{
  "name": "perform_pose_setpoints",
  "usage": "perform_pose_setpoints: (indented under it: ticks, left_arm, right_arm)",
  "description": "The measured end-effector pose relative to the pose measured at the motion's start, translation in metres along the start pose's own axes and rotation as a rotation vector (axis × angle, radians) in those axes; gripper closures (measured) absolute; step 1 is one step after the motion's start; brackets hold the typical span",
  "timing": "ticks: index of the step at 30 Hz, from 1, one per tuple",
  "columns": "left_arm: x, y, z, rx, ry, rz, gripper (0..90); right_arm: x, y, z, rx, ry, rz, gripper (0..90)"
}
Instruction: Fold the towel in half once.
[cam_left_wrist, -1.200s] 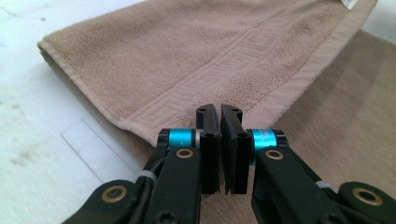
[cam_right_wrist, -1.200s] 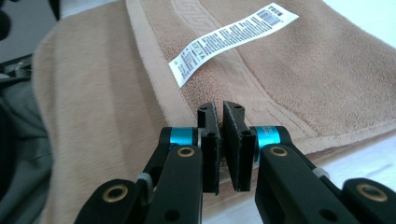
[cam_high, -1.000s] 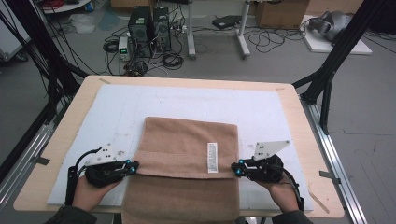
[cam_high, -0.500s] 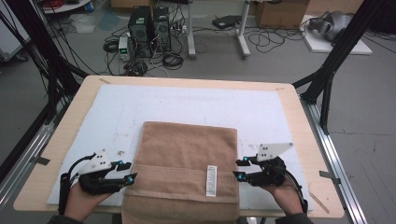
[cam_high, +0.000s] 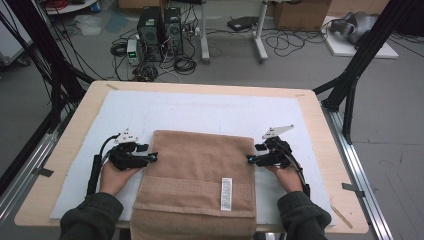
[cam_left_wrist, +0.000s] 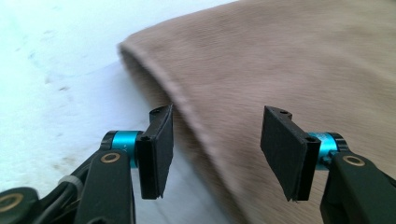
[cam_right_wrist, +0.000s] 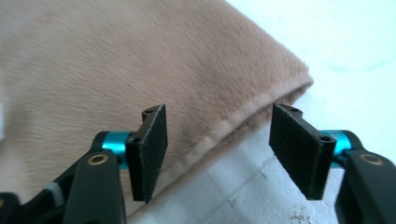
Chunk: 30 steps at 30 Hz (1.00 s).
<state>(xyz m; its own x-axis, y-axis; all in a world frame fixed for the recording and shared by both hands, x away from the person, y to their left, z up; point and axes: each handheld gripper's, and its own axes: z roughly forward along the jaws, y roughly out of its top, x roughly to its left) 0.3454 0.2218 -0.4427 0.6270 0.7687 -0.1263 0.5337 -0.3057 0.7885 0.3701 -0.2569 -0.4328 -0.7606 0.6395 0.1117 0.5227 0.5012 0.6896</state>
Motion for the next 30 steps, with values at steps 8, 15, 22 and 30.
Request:
perform_pose_setpoints:
  ticks: [8, 15, 22, 30]
  left_arm:
    - [-0.003, -0.002, 0.01, 0.015, -0.019, -0.011, 64.3]
    - [-0.004, 0.003, 0.006, -0.004, -0.023, -0.003, 83.7]
    - [-0.001, 0.036, -0.003, -0.086, 0.048, 0.035, 84.2]
    - [0.008, 0.091, -0.024, -0.187, 0.12, 0.087, 84.1]
  right_arm:
    - [0.002, 0.001, 0.011, 0.025, 0.025, -0.031, 63.5]
    - [0.003, 0.006, 0.011, 0.021, 0.085, -0.072, 82.8]
    - [-0.003, 0.032, -0.003, -0.037, 0.005, -0.096, 83.1]
    - [-0.013, 0.083, -0.036, -0.145, -0.079, -0.159, 83.1]
